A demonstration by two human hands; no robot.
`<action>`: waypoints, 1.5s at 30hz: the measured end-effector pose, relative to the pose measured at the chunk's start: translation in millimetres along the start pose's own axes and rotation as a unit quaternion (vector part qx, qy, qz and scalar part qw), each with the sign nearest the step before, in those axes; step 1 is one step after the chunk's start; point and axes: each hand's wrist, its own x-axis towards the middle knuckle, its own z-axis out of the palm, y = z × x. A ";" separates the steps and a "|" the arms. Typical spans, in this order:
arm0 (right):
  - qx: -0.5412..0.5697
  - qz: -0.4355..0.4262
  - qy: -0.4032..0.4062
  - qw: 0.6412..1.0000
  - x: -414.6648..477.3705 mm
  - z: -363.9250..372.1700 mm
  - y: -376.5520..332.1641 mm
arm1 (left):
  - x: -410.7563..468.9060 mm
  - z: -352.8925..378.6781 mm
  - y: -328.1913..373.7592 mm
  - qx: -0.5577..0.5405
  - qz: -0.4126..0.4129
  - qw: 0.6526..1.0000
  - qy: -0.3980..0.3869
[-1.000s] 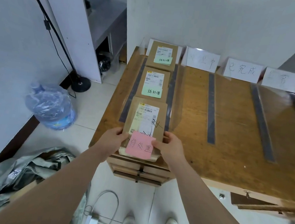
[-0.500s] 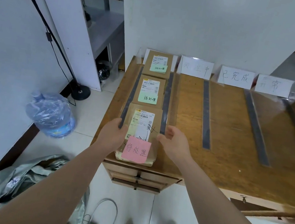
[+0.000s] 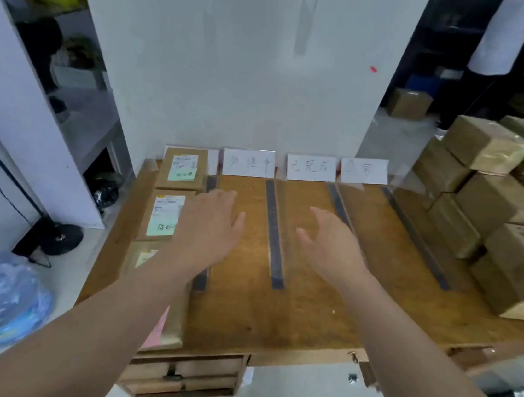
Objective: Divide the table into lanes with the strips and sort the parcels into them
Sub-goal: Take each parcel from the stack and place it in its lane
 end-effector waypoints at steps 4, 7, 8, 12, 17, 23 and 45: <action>-0.017 0.006 0.026 0.999 5.1 -42.0 39.6 | 17.2 5.9 51.4 0.030 0.060 0.998 0.012; -0.034 0.024 0.054 0.998 11.1 -85.6 90.6 | 33.6 15.3 118.5 0.028 0.106 0.994 0.011; -0.035 0.030 0.064 0.997 12.6 -100.5 108.6 | 38.4 19.4 141.1 0.028 0.119 0.992 0.014; -0.048 0.060 0.093 0.993 18.2 -153.2 180.3 | 60.6 42.9 228.0 0.026 0.158 0.987 0.029; -0.060 0.117 0.115 0.985 19.2 -202.3 267.7 | 78.6 85.1 321.0 -0.012 0.205 0.978 0.022; -0.043 0.192 0.128 0.972 16.3 -240.3 360.9 | 96.0 139.9 405.3 -0.040 0.238 0.970 -0.040; 0.181 0.363 0.063 0.912 42.7 -227.5 573.2 | 111.4 293.3 545.1 -0.179 0.073 0.936 -0.294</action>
